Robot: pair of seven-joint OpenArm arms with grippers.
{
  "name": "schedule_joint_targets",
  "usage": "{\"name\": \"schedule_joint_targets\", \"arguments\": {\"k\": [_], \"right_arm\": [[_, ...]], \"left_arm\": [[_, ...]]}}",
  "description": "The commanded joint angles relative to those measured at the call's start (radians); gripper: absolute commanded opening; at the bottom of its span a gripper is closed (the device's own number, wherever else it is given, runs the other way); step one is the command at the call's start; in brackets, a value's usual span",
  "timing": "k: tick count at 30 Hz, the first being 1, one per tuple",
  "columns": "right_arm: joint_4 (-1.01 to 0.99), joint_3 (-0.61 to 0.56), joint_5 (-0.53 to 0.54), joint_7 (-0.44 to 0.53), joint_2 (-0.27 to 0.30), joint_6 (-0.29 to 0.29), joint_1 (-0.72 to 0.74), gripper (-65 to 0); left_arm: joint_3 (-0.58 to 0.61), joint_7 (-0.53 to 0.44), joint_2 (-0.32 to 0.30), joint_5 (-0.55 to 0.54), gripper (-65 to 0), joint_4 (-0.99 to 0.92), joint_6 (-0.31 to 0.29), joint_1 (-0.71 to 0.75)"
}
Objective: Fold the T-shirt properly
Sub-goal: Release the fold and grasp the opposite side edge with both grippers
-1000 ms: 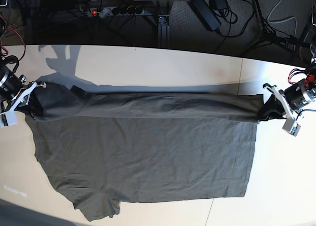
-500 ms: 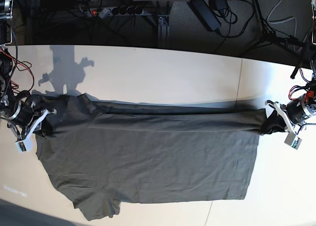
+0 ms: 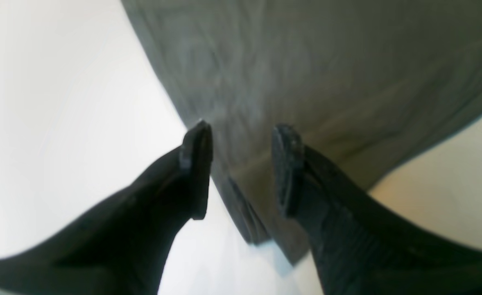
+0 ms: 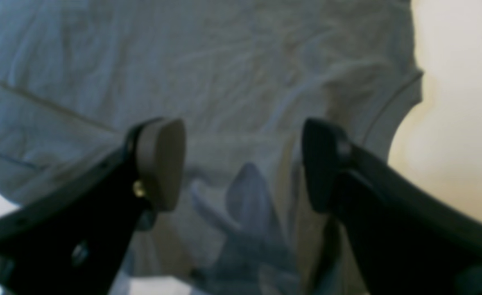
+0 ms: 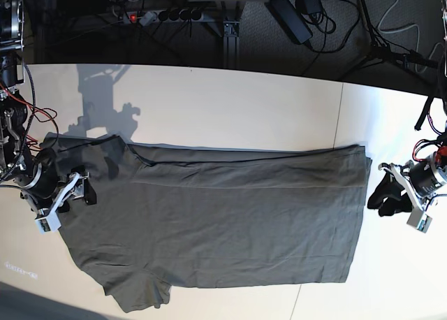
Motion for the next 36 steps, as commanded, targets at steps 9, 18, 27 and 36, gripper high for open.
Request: {"name": "schedule_joint_targets", "arguments": {"k": [9, 18, 27, 36], "right_arm": [[-0.006, 0.058, -0.126, 0.0, -0.11, 0.045, 0.059, -65.0], [-0.193, 0.058, -0.173, 0.014, -0.182, 0.04, 0.059, -65.0], [-0.227, 0.059, -0.134, -0.082, -0.174, 0.04, 0.017, -65.0], [-0.052, 0.17, -0.02, -0.182, -0.146, 0.042, -0.173, -65.0]], "left_arm": [[-0.002, -0.013, 0.076, 0.036, -65.0, 0.023, 0.105, -0.045], [0.174, 0.127, 0.125, 0.2, -65.0, 0.008, 0.267, -0.045], [0.238, 0.206, 0.14, 0.345, -65.0, 0.008, 0.323, -0.037], [0.238, 0.161, 0.09, 0.375, -65.0, 0.091, 0.323, 0.1]]}}
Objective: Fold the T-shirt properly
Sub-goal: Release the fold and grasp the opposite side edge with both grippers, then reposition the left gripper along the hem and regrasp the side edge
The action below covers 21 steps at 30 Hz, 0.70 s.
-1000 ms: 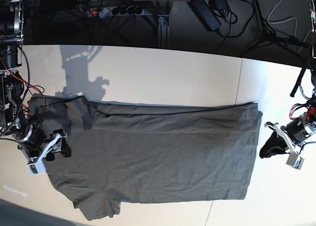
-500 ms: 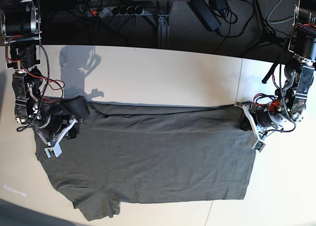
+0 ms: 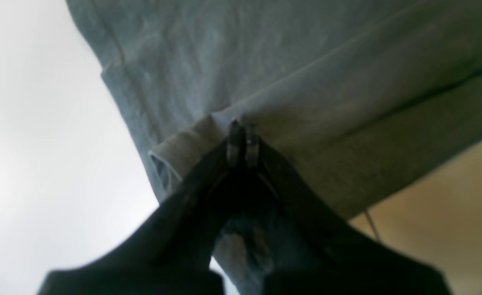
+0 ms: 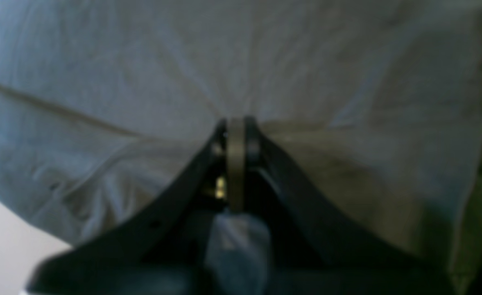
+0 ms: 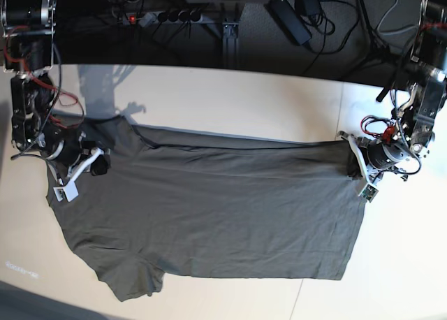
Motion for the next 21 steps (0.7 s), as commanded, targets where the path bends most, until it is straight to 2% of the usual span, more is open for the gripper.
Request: {"name": "schedule_joint_targets", "arguments": {"k": [1, 5, 13, 21], "right_arm": [[0.029, 0.015, -0.037, -0.061, 0.023, 0.045, -0.029, -65.0], [0.142, 0.057, -0.034, -0.079, 0.046, 0.045, -0.151, -65.0], [0.298, 0.164, -0.012, -0.079, 0.073, 0.045, -0.367, -65.0], [0.333, 0.253, -0.012, -0.068, 0.073, 0.045, -0.434, -65.0]], "left_arm": [[0.002, 0.068, -0.018, 0.013, -65.0, 0.024, 0.009, 0.03], [-0.018, 0.068, -0.03, 0.016, -65.0, 0.143, 0.025, 0.142], [-0.154, 0.061, -0.027, 0.066, -65.0, 0.298, 0.028, 0.356], [-0.242, 0.031, -0.027, 0.065, -65.0, 0.362, 0.028, 0.428]]}}
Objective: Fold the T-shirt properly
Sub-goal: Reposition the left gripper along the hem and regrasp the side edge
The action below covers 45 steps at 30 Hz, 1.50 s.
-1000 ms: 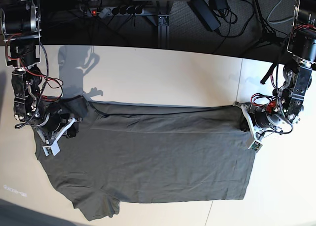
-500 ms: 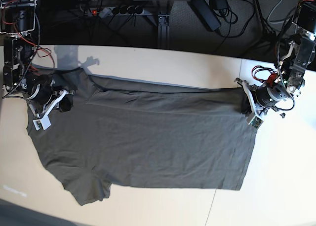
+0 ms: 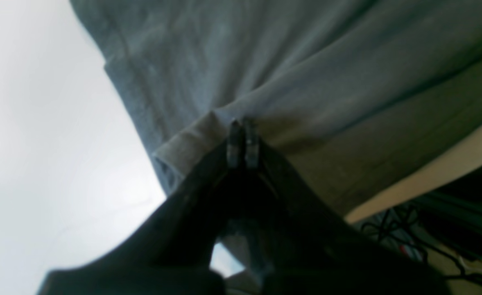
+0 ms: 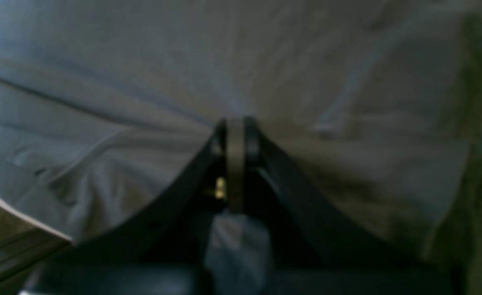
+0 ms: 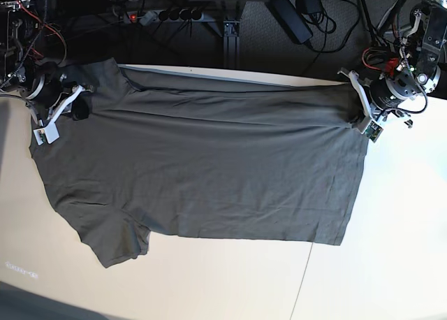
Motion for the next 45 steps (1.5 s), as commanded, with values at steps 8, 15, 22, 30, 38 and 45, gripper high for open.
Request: {"name": "schedule_joint_targets", "arguments": {"k": [8, 15, 22, 30, 38, 45], "right_arm": [[0.004, 0.013, -0.04, 0.008, 0.022, 0.045, 0.005, -65.0], [0.004, 0.012, -0.04, 0.009, 0.022, 0.045, 0.005, -65.0], [0.003, 0.012, -0.04, 0.007, 0.021, 0.045, 0.004, -65.0], [0.004, 0.012, -0.04, -0.007, 0.022, 0.045, 0.002, -65.0], [0.004, 0.012, -0.04, -0.006, 0.021, 0.045, 0.002, -65.0], [0.004, 0.012, -0.039, -0.006, 0.022, 0.045, 0.002, -65.0]], "left_arm": [[-0.175, -0.008, -0.017, -0.006, -41.9, 0.112, 0.011, -0.073], [-0.208, -0.201, 0.003, -0.142, -41.7, -0.045, 0.016, -0.302], [-0.063, -0.174, 0.137, -0.243, -41.7, -0.575, 0.016, -0.65], [-0.03, -0.106, 0.241, -0.356, -41.7, -1.088, -0.042, -0.893], [-0.026, -0.033, 0.319, -0.371, -41.7, -1.144, -0.097, -0.922], [-0.026, -0.039, 0.371, -0.32, -48.4, -1.144, -0.097, -0.921]]}}
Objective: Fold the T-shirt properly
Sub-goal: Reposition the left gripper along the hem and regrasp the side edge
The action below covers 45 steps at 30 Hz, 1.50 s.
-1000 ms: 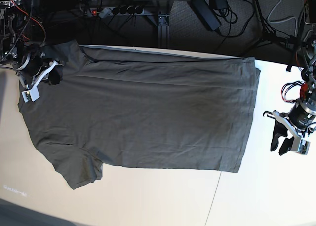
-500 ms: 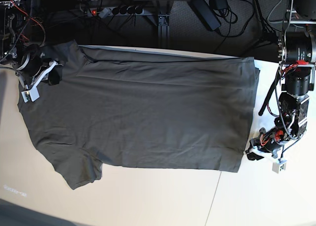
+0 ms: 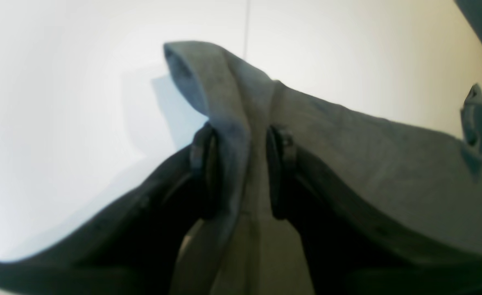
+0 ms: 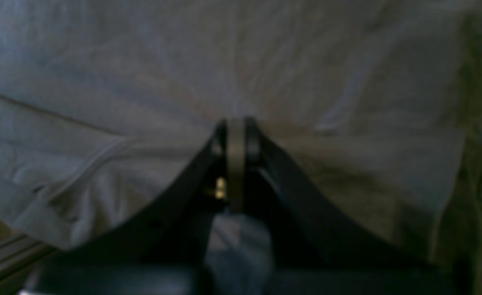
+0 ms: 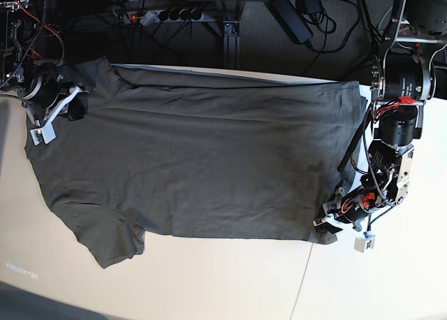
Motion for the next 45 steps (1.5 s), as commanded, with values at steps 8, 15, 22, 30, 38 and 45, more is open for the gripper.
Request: {"name": "schedule_joint_targets", "arguments": {"k": [8, 15, 22, 30, 38, 45], "right_arm": [[0.042, 0.037, 0.049, -0.006, 0.019, 0.044, 0.005, -65.0], [0.168, 0.166, 0.082, 0.008, 0.021, 0.044, 0.045, -65.0], [-0.145, 0.183, -0.027, 0.121, 0.049, 0.044, 0.362, -65.0], [-0.794, 0.183, -0.127, 0.193, 0.053, 0.044, 0.8, -40.5], [-1.153, 0.183, -0.185, 0.267, 0.049, 0.045, 0.938, -30.2], [-1.154, 0.1, -0.286, 0.339, 0.0, 0.067, 0.94, -30.3]], "left_arm": [[0.004, 0.011, 0.005, 0.074, -65.0, 0.001, -0.005, -0.009], [0.004, 0.014, 0.006, 0.087, -65.0, 0.001, -0.005, -0.002], [0.149, 0.045, 0.004, 0.087, -65.0, 0.001, -0.046, 0.001], [0.206, 0.064, -0.01, 0.087, -65.0, 0.001, -0.047, 0.001], [0.206, 0.08, -0.04, 0.086, -65.0, 0.001, -0.05, 0.001], [0.206, 0.079, -0.042, 0.079, -65.0, 0.001, -0.05, 0.001]]}}
